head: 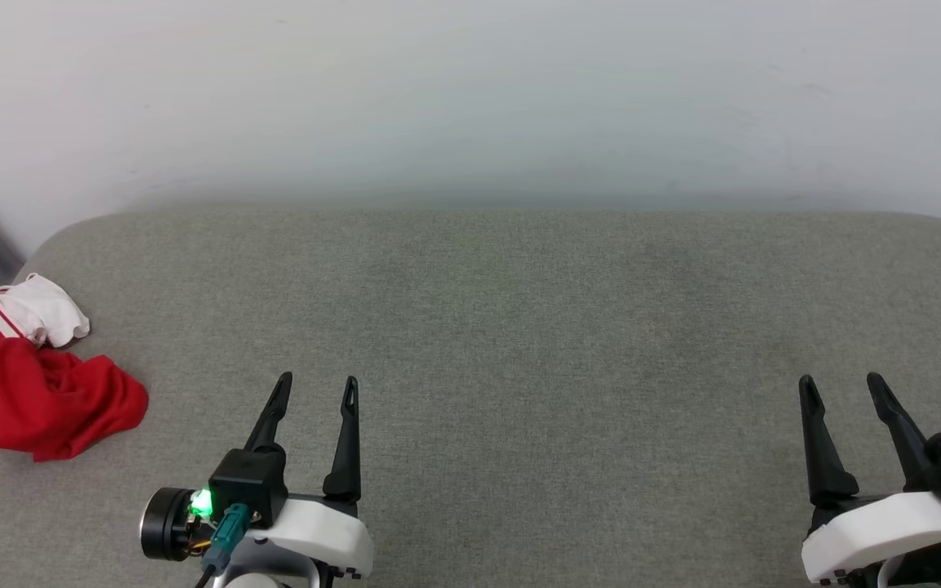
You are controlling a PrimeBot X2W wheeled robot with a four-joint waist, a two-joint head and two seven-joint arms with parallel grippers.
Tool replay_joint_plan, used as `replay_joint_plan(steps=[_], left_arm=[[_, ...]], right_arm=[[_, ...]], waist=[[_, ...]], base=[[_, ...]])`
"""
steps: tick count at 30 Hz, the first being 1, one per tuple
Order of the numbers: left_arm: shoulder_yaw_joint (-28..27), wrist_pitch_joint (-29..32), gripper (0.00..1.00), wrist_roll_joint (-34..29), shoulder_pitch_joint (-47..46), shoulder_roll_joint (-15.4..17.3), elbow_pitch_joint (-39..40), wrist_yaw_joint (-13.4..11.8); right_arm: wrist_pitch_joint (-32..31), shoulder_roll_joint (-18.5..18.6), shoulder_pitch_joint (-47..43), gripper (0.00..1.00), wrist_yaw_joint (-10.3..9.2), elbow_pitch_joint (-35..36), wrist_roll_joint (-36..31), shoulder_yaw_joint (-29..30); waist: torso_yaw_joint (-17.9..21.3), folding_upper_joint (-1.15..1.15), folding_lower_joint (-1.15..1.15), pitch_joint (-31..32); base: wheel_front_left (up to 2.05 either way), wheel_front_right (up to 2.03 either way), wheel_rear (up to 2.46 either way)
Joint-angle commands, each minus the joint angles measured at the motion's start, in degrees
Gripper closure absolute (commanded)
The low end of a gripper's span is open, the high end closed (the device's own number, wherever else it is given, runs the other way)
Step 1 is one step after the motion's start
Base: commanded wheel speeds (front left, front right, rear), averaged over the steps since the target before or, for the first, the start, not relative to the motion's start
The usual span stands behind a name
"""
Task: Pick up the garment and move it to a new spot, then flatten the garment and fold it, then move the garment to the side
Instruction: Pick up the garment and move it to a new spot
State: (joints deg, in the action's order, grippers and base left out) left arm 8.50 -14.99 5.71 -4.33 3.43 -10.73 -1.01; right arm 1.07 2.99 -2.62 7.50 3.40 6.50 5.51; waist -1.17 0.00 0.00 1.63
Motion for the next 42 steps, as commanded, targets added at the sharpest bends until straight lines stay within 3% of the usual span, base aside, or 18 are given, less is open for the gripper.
replay_joint_plan(steps=[1, 11, 33, 42], left_arm=[[-0.2, -0.3, 0.0, 0.0, 0.1, -0.1, 0.0, 0.1], [-0.3, -0.2, 0.0, 0.8, -0.8, -0.3, -0.8, 0.0], [-4.0, -0.2, 0.0, 1.0, -0.5, -0.5, 0.5, -0.3], [-6.3, -0.2, 0.0, 1.5, 0.5, -0.6, 1.9, -0.9]], right_arm=[[0.3, -0.2, 0.3, 0.0, -0.02, -0.2, 0.0, 0.2], [0.9, -0.2, 0.6, 0.0, -0.02, 0.3, -0.5, 0.0], [0.0, -0.1, 0.9, 0.0, -0.03, 4.1, -0.6, -3.2], [-0.6, -0.1, 1.9, 0.0, -0.03, 4.5, -0.8, -5.1]], waist=[[-0.1, 0.0, 0.0, 0.0], [-3.1, 0.0, 0.0, -0.4], [-25.3, 0.0, 0.0, -1.5], [-28.8, 0.0, 0.0, -2.3]], base=[[0.0, 0.0, 0.0], [0.0, 0.0, 0.0], [0.0, 0.0, 0.0], [0.0, 0.0, 0.0]])
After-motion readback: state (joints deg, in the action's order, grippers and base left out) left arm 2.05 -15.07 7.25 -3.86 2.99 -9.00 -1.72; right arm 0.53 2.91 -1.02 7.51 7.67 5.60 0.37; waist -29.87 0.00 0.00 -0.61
